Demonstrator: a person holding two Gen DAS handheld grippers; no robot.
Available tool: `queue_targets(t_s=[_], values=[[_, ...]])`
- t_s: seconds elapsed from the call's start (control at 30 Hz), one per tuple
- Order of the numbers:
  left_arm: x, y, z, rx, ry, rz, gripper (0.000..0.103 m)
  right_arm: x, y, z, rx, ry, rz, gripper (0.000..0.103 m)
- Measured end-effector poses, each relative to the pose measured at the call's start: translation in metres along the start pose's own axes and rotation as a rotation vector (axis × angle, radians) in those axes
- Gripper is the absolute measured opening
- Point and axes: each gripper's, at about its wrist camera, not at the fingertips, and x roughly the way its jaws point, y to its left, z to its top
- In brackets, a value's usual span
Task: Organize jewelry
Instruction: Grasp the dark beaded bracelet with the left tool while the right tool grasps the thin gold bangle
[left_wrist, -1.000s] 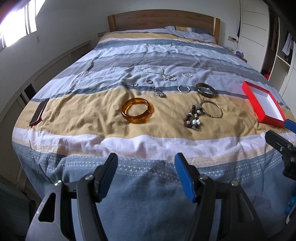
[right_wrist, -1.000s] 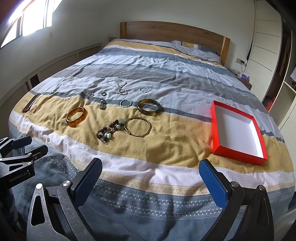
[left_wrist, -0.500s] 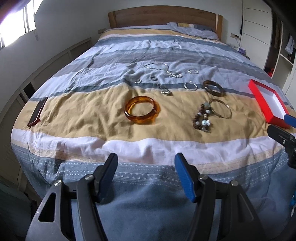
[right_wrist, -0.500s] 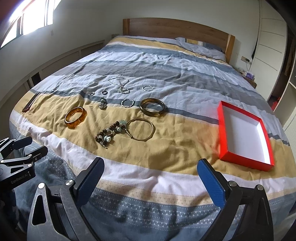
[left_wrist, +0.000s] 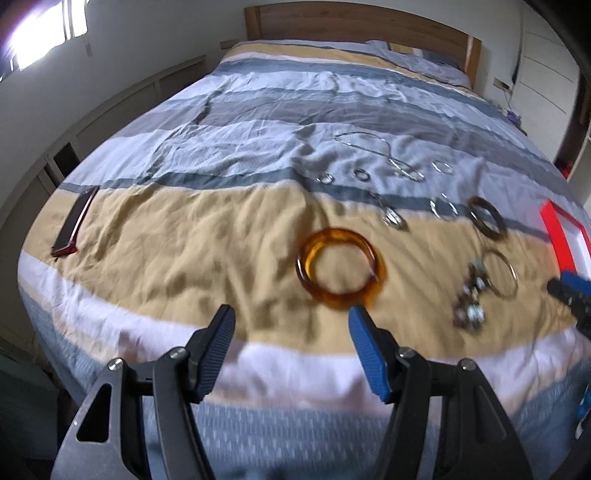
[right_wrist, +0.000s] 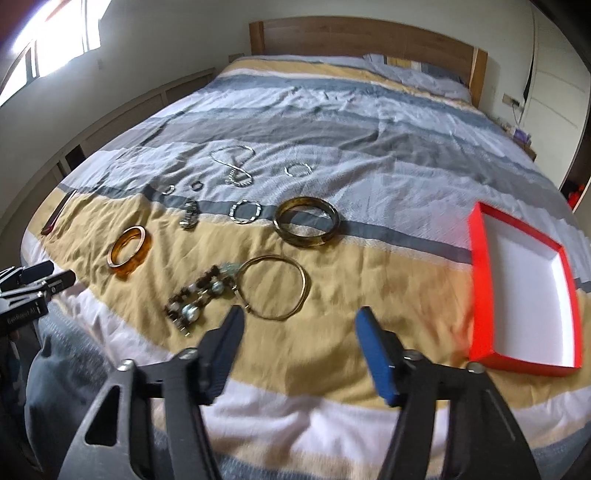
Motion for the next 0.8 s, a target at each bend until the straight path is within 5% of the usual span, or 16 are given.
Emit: queue_targets(t_s=[0.3,0.6,0.8], values=[[0.029,-0.007,0.019,-0.026,0.005,0.000,0.061,0.045,-0.005,0.011,0.007,0.060,0.039,0.044],[0.022,-0.082,-0.001,0.088,0.059,-0.249,0.061,0.080,-0.009,0.012,-0.009,0.119,0.087,0.027],[0.040,-0.127,-0.003,0.194,0.094,-0.295,0.061,0.097,-0.010,0.017,-0.042,0.126,0.110,0.023]])
